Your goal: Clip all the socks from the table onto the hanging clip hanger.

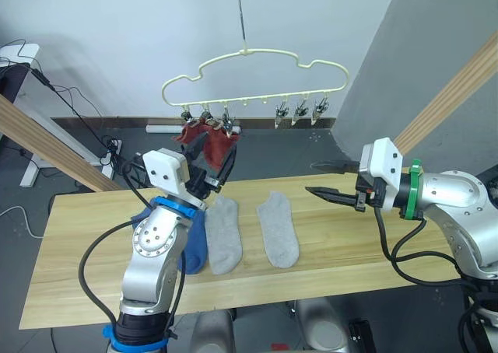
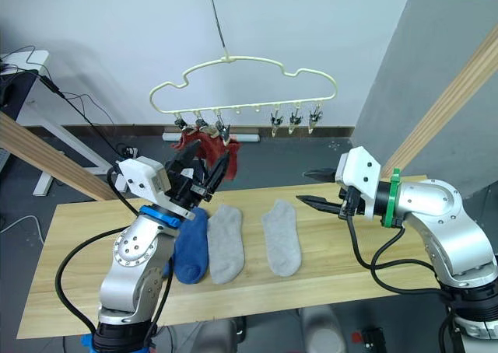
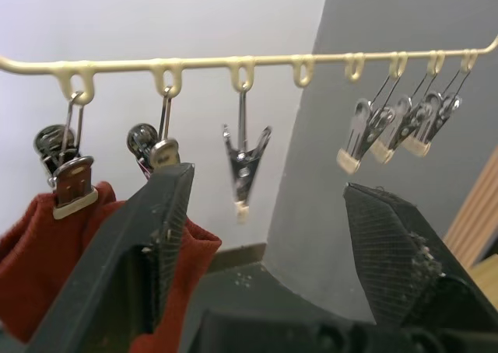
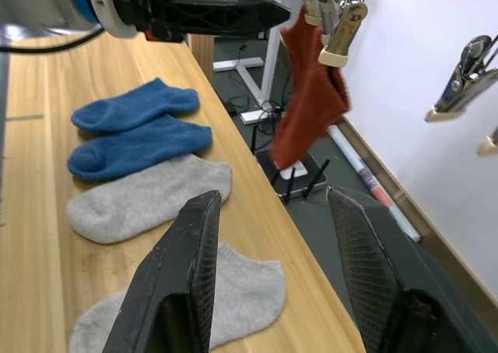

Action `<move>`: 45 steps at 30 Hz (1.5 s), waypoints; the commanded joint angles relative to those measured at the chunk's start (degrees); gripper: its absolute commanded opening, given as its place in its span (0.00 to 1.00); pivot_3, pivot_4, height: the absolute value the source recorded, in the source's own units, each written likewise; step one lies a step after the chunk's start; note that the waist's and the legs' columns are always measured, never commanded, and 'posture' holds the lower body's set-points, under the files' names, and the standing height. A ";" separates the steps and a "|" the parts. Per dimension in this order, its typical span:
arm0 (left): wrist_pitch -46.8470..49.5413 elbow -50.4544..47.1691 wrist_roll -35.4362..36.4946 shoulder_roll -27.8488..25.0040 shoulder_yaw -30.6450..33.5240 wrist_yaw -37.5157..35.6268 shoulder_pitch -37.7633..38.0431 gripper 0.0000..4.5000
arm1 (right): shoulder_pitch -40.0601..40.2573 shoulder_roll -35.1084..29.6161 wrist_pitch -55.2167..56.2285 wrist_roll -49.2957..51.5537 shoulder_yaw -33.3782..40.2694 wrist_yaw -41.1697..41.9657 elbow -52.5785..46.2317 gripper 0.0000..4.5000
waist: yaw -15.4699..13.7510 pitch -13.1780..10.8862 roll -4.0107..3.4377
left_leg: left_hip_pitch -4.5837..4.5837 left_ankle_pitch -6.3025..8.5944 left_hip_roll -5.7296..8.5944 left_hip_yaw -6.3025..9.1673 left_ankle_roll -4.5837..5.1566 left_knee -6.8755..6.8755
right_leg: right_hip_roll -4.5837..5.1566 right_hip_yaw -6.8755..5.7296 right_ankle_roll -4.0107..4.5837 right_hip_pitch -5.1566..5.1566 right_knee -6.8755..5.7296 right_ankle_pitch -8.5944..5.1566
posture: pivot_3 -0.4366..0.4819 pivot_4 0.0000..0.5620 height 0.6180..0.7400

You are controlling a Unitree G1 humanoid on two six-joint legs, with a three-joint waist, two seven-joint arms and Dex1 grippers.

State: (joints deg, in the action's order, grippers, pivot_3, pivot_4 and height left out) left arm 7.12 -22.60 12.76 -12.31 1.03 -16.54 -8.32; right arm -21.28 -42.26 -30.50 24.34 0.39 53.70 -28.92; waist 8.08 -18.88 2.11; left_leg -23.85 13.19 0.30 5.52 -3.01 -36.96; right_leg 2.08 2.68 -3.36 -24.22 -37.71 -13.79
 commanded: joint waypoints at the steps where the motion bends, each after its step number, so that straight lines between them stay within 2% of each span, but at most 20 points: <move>1: -1.93 -0.42 -1.54 0.83 -0.80 0.93 -0.22 0.50 | 0.22 -0.87 -0.28 1.76 2.20 -0.50 -2.37 0.50 | 0.01 0.00 0.00 | 0.00 0.00 0.00 0.00 0.00 0.00 | 0.00 0.00 0.00 0.00 0.00 0.00 | 0.14 0.56 1.00; 2: -2.10 -0.12 -2.02 1.08 -0.90 1.26 -0.46 0.43 | 0.16 -0.91 -0.50 2.02 2.31 -0.65 -2.37 0.50 | 0.05 0.00 0.00 | 0.00 0.00 0.00 0.00 0.00 -0.01 | 0.00 0.00 0.00 0.00 0.00 0.00 | 0.14 0.56 1.00; 14: -2.24 5.56 -2.88 3.34 -0.19 3.03 -4.76 0.43 | -0.54 -1.99 -2.11 4.13 2.85 -1.84 -2.84 0.50 | 0.09 0.00 0.00 | 0.00 0.00 0.00 0.01 0.00 -0.01 | -0.01 -0.03 -0.01 0.01 -0.01 -0.01 | 0.13 0.56 1.00; 34: -6.39 16.38 -1.40 2.56 1.74 -0.51 -14.32 0.43 | -2.14 -2.28 -3.66 6.30 2.81 -3.32 -4.08 0.50 | 0.22 0.00 0.00 | 0.00 0.00 0.00 0.01 0.00 -0.04 | -0.01 -0.04 0.00 0.02 -0.04 0.00 | 0.12 0.56 1.00; 45: -6.09 15.26 -1.42 3.57 1.80 0.29 -14.52 0.43 | -2.30 -2.72 -4.09 7.50 2.88 -3.51 -4.35 0.50 | 0.24 0.00 0.00 | -0.01 0.00 0.01 0.02 0.00 -0.03 | 0.00 -0.04 0.00 0.02 -0.04 0.01 | 0.12 0.56 1.00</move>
State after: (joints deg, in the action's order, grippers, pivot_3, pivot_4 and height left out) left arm 2.00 -4.62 11.06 -8.85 2.69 -16.66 -22.64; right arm -23.33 -44.13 -34.74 30.56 1.19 50.06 -31.09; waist 8.32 -18.88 2.11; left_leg -23.85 13.18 0.31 5.54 -3.01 -36.99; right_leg 2.08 2.64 -3.36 -24.20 -37.75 -13.78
